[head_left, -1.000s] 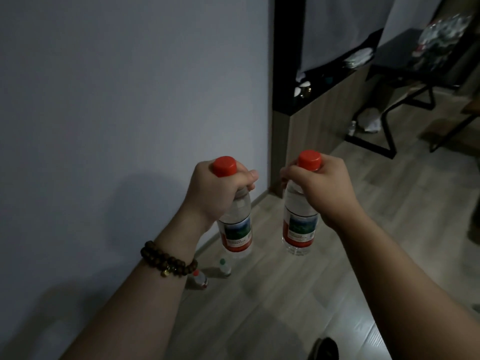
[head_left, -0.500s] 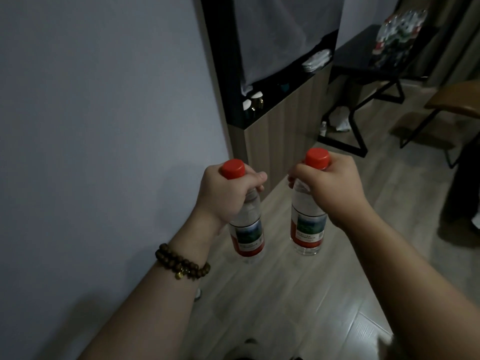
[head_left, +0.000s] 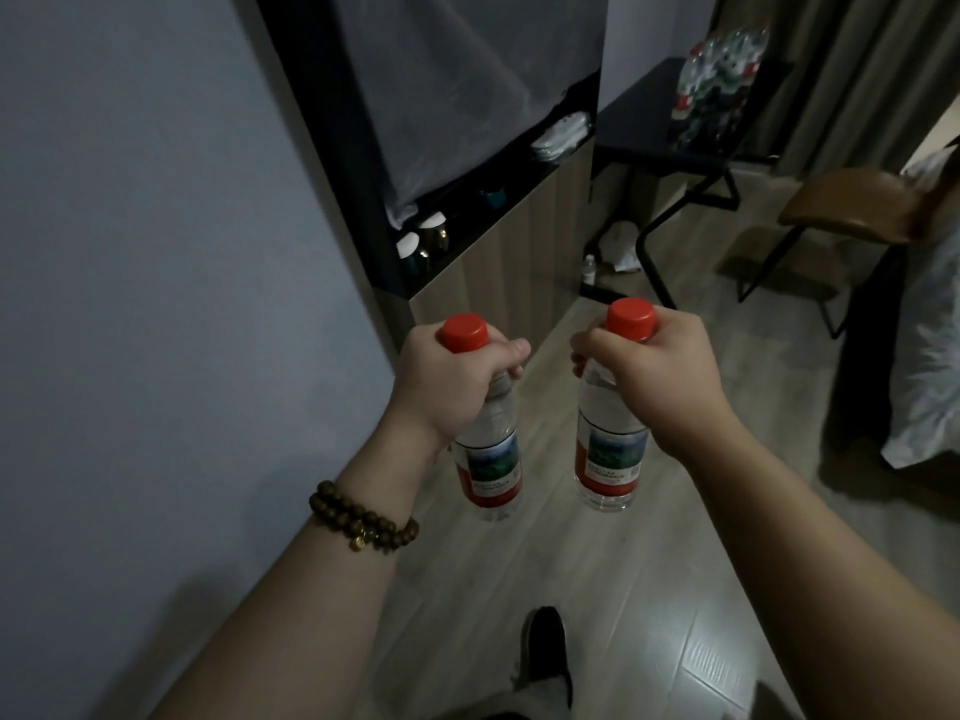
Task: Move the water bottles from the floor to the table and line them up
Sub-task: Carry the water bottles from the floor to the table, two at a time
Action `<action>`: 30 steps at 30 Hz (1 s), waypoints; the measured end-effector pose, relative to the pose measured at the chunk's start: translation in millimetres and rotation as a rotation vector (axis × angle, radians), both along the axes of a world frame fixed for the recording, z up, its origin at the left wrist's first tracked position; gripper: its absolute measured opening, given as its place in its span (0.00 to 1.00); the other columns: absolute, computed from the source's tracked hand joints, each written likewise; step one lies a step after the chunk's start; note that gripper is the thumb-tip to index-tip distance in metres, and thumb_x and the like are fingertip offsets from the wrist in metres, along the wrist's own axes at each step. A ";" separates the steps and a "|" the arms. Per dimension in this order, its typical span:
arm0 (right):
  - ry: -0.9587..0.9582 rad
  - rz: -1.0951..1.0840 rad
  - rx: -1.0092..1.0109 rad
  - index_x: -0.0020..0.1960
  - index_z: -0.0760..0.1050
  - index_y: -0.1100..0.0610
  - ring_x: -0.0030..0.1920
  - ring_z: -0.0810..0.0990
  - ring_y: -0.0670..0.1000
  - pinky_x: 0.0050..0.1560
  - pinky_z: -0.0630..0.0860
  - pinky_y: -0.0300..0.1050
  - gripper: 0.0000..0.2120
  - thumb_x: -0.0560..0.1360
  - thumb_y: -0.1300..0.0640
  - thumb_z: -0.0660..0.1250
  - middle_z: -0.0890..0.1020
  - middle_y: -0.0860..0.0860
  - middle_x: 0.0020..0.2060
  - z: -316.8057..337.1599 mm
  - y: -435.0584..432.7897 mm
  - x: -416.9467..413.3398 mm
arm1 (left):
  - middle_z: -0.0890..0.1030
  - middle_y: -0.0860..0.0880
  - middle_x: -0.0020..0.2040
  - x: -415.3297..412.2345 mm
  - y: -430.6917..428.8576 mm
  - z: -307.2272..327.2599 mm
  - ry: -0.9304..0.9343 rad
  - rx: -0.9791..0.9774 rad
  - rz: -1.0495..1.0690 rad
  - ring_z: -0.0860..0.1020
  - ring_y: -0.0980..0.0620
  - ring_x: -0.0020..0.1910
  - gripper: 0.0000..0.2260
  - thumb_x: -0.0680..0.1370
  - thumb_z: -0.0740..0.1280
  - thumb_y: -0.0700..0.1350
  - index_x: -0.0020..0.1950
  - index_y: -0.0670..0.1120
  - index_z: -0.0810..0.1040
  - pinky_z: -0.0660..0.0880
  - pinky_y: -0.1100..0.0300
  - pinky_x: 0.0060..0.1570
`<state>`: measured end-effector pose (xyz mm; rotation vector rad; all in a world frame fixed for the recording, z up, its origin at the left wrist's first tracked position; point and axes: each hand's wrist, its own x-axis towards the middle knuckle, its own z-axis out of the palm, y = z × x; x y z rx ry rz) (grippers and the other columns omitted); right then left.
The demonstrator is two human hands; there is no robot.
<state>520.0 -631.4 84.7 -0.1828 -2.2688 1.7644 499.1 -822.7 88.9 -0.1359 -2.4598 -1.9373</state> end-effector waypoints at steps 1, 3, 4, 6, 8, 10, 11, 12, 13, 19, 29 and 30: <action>0.000 -0.009 0.003 0.45 0.78 0.68 0.43 0.84 0.64 0.47 0.80 0.67 0.16 0.69 0.55 0.75 0.83 0.64 0.39 -1.6 7.5 -14.5 | 0.84 0.47 0.34 -15.7 8.4 -2.8 -0.001 0.002 -0.006 0.83 0.54 0.37 0.10 0.68 0.75 0.52 0.32 0.46 0.83 0.77 0.56 0.41; -0.008 -0.031 0.008 0.45 0.77 0.69 0.43 0.83 0.64 0.48 0.80 0.67 0.16 0.70 0.55 0.74 0.83 0.64 0.40 -3.1 22.8 -44.2 | 0.84 0.48 0.34 -49.0 25.6 -6.5 -0.018 0.003 -0.027 0.82 0.55 0.36 0.11 0.68 0.75 0.52 0.33 0.45 0.82 0.76 0.57 0.41; -0.016 -0.044 0.008 0.45 0.78 0.68 0.43 0.84 0.64 0.49 0.81 0.66 0.16 0.70 0.55 0.74 0.83 0.63 0.40 -3.1 30.7 -58.9 | 0.84 0.48 0.35 -66.2 34.3 -7.3 -0.029 0.005 -0.041 0.82 0.55 0.36 0.11 0.69 0.75 0.51 0.33 0.45 0.82 0.76 0.57 0.41; -0.039 -0.071 0.006 0.44 0.79 0.64 0.42 0.85 0.60 0.49 0.82 0.63 0.12 0.70 0.55 0.75 0.84 0.60 0.38 -2.9 47.2 -87.6 | 0.84 0.47 0.35 -100.2 51.0 -8.2 -0.042 0.013 -0.066 0.82 0.55 0.35 0.11 0.69 0.75 0.50 0.34 0.44 0.82 0.76 0.59 0.40; -0.050 -0.091 0.013 0.41 0.80 0.59 0.40 0.85 0.55 0.47 0.83 0.57 0.08 0.70 0.55 0.75 0.85 0.55 0.37 -3.6 65.0 -114.4 | 0.83 0.44 0.33 -132.6 68.3 -8.4 -0.036 0.019 -0.096 0.81 0.55 0.33 0.10 0.69 0.76 0.50 0.34 0.44 0.82 0.76 0.62 0.37; -0.056 -0.120 0.022 0.40 0.80 0.58 0.39 0.85 0.53 0.45 0.82 0.53 0.08 0.70 0.54 0.75 0.85 0.54 0.37 -6.0 84.2 -139.1 | 0.80 0.45 0.28 -163.2 88.6 -9.0 -0.046 0.047 -0.137 0.79 0.55 0.28 0.10 0.69 0.76 0.48 0.33 0.44 0.82 0.75 0.64 0.33; -0.062 -0.141 0.025 0.40 0.80 0.58 0.39 0.85 0.53 0.43 0.82 0.51 0.09 0.69 0.53 0.75 0.85 0.54 0.36 -7.2 94.5 -150.7 | 0.77 0.46 0.25 -177.9 99.4 -9.9 -0.061 0.068 -0.160 0.77 0.55 0.26 0.10 0.69 0.76 0.48 0.33 0.44 0.82 0.74 0.64 0.31; -0.067 -0.162 0.028 0.40 0.80 0.57 0.38 0.85 0.52 0.41 0.82 0.48 0.09 0.69 0.52 0.75 0.85 0.53 0.36 -8.2 104.8 -161.5 | 0.75 0.48 0.24 -191.7 110.4 -11.2 -0.076 0.085 -0.178 0.75 0.55 0.24 0.09 0.69 0.76 0.47 0.32 0.44 0.82 0.74 0.63 0.30; -0.071 -0.180 0.027 0.40 0.80 0.56 0.38 0.85 0.50 0.39 0.80 0.46 0.09 0.69 0.51 0.75 0.85 0.52 0.36 -9.4 115.3 -171.7 | 0.74 0.48 0.23 -204.5 121.4 -12.5 -0.086 0.096 -0.189 0.74 0.55 0.23 0.10 0.69 0.76 0.47 0.32 0.43 0.81 0.73 0.63 0.29; -0.082 -0.268 -0.006 0.42 0.81 0.50 0.39 0.86 0.49 0.45 0.82 0.50 0.06 0.67 0.49 0.74 0.86 0.50 0.37 -22.7 185.1 -235.0 | 0.80 0.31 0.37 -276.1 191.8 -23.8 -0.085 0.072 -0.227 0.78 0.52 0.31 0.11 0.68 0.76 0.47 0.34 0.40 0.82 0.76 0.64 0.32; -0.067 -0.288 0.015 0.39 0.81 0.57 0.40 0.84 0.56 0.43 0.82 0.57 0.13 0.65 0.46 0.72 0.84 0.55 0.36 -40.3 336.8 -383.6 | 0.83 0.43 0.32 -416.1 339.7 -36.5 -0.072 0.039 -0.155 0.80 0.52 0.33 0.09 0.66 0.76 0.48 0.33 0.42 0.83 0.76 0.56 0.40; -0.057 -0.282 0.027 0.39 0.80 0.59 0.40 0.83 0.57 0.44 0.82 0.59 0.13 0.66 0.48 0.73 0.84 0.57 0.36 -37.6 354.0 -400.8 | 0.83 0.42 0.33 -431.3 356.8 -34.5 -0.073 0.041 -0.133 0.80 0.51 0.33 0.09 0.66 0.76 0.47 0.32 0.42 0.83 0.77 0.55 0.41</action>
